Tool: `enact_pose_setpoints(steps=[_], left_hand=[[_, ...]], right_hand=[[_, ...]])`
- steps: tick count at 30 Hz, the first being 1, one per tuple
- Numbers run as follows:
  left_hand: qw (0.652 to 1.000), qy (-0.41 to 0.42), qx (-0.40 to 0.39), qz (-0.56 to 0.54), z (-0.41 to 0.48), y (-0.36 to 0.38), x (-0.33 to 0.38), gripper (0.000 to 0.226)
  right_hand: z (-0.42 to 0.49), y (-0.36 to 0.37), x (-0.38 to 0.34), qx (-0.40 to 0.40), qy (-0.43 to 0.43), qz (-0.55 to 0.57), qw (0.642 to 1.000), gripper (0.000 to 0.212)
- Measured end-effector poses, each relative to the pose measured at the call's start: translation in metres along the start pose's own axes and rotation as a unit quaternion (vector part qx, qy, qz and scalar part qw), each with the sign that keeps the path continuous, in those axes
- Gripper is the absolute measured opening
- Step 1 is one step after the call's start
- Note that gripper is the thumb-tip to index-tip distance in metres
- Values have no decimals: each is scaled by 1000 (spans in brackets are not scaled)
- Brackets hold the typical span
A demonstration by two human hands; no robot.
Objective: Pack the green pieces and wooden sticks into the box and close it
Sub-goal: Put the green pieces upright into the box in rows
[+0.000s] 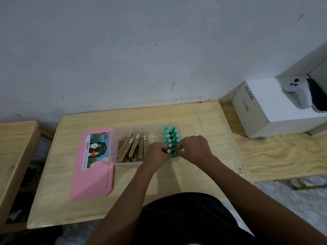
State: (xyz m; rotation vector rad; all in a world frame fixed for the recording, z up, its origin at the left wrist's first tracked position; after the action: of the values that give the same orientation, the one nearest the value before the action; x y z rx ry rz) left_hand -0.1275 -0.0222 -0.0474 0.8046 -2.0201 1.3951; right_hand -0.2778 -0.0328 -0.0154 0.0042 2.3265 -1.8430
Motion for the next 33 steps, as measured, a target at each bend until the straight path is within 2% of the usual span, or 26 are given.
enact_pose_setpoints(steps=[24, 33], left_hand=[[999, 1, -27, -26, -1, -2, -1, 21], [999, 11, -25, -24, -3, -3, 0, 22]], right_hand=[[-2, 2, -8, 0, 3, -24, 1000, 20], [-9, 1, 2, 3, 24, 63, 998, 22]])
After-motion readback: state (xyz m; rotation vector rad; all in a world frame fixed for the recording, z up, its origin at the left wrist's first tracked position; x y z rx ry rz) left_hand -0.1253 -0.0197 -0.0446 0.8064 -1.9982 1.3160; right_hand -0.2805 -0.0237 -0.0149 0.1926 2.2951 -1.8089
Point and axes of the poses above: each hand's wrist, its own z-axis towards the middle knuckle, its own y-axis out of the palm, x = y × z, the point moved 3 cm from there along z, towards the middle knuckle, and after that the axes turned 5 degrees about y, right-handed, at the moved point
